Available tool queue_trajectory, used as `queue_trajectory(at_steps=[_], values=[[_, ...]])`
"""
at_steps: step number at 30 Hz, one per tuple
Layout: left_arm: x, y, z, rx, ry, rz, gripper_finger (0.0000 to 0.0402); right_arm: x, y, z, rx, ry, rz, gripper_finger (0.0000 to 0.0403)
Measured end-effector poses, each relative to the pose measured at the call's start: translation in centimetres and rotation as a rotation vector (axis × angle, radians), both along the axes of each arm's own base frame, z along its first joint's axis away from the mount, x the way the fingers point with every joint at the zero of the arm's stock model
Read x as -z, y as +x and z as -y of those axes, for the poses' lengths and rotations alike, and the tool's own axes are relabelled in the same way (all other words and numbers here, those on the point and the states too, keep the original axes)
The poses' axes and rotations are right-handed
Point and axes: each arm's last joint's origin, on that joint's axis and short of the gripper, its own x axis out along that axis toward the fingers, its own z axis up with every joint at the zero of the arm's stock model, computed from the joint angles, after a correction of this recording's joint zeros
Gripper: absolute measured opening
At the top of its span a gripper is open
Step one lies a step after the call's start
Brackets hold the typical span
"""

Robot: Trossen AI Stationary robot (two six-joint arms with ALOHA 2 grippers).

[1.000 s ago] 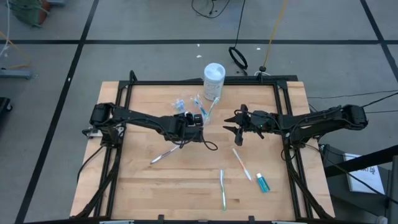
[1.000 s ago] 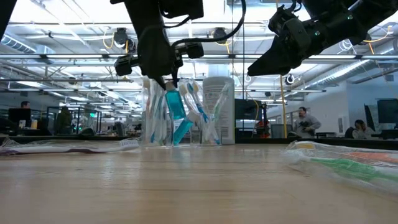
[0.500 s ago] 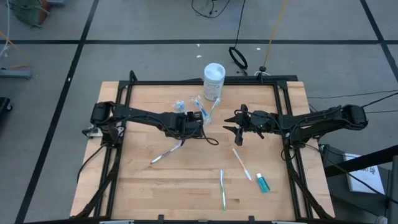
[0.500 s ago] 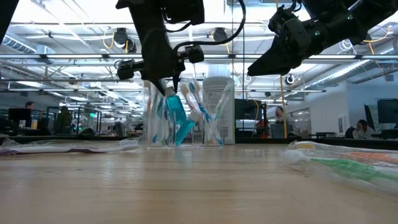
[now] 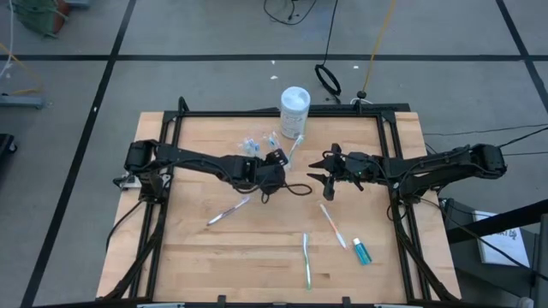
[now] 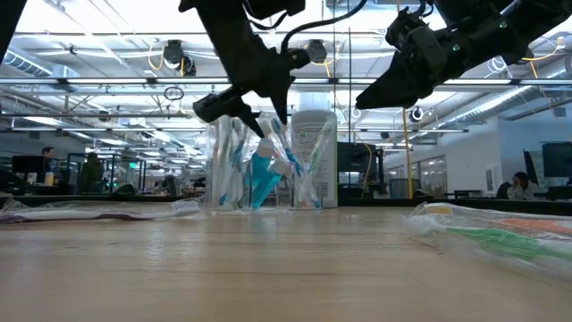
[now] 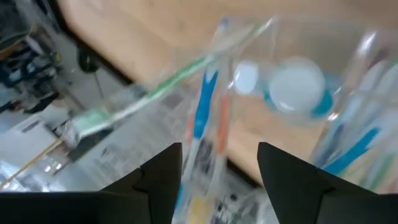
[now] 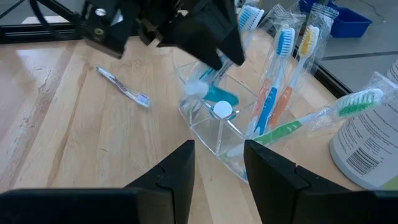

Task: Pick & Place toothbrushing station
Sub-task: Put the blue mouthwash into the transparent organizer

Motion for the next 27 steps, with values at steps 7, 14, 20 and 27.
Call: queue_trajectory(at_steps=[7,14,20,27], values=[[0.2,0.0,0.4,-0.075,-0.213,0.098,0.0178,0.0,0.0,0.0,0.000,0.000,0.000,0.0130],[-0.6,-0.3,0.6,-0.165,-0.356,0.197,0.0151,0.0,0.0,0.0,0.000,0.000,0.000,0.0130],[-4.1,-0.6,0.7,-0.221,-0.474,0.354,0.0147,-0.2,0.1,0.0,0.000,-0.001,0.021,0.0130],[-5.1,-0.6,0.7,-0.384,-0.826,0.477,0.0147,-0.3,0.1,0.0,-0.001,-0.001,0.034,0.0130]])
